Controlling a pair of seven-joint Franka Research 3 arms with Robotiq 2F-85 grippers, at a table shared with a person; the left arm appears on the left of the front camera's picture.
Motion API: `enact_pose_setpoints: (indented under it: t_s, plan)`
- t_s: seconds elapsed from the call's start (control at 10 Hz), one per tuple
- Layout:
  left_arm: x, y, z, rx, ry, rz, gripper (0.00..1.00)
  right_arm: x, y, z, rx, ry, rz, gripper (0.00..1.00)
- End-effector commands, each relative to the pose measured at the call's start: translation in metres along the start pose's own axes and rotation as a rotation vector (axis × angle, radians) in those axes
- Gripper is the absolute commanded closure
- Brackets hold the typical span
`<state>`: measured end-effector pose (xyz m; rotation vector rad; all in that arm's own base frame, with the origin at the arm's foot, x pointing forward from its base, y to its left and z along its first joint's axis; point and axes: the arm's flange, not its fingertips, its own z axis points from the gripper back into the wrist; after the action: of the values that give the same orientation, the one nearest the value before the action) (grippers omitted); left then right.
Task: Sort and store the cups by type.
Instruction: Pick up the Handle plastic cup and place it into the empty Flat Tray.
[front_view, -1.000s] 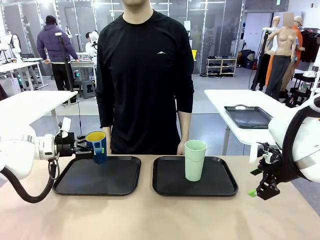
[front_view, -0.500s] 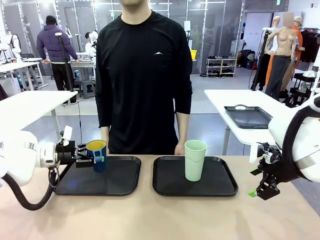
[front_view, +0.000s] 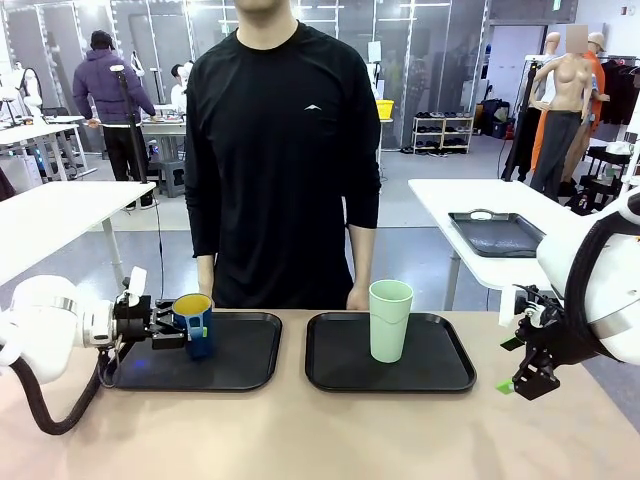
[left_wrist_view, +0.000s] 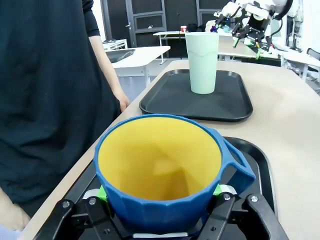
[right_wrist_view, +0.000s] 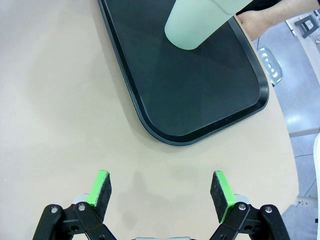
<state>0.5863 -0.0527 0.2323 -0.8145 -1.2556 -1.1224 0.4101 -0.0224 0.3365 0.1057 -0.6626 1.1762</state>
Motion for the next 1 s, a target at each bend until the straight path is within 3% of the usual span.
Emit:
enact_pose_setpoints:
  t_s: [0.0,0.4,0.6,0.9]
  plan:
    - [-0.009,0.007,-0.004,-0.011,-0.014,-0.017,0.23,0.000,-0.001,0.000,-0.006,-0.005,-0.005,0.00]
    - [-0.022,0.008,-0.003,-0.017,-0.020,0.003,0.23,0.000,-0.001,0.000,-0.006,-0.005,-0.005,0.00]
    - [-0.023,0.007,-0.002,-0.025,-0.014,0.014,0.03,0.000,-0.001,0.000,-0.006,-0.005,-0.005,0.00]
    - [-0.020,0.008,0.003,-0.010,-0.017,0.016,0.00,0.000,-0.001,0.000,-0.006,-0.005,-0.005,0.00]
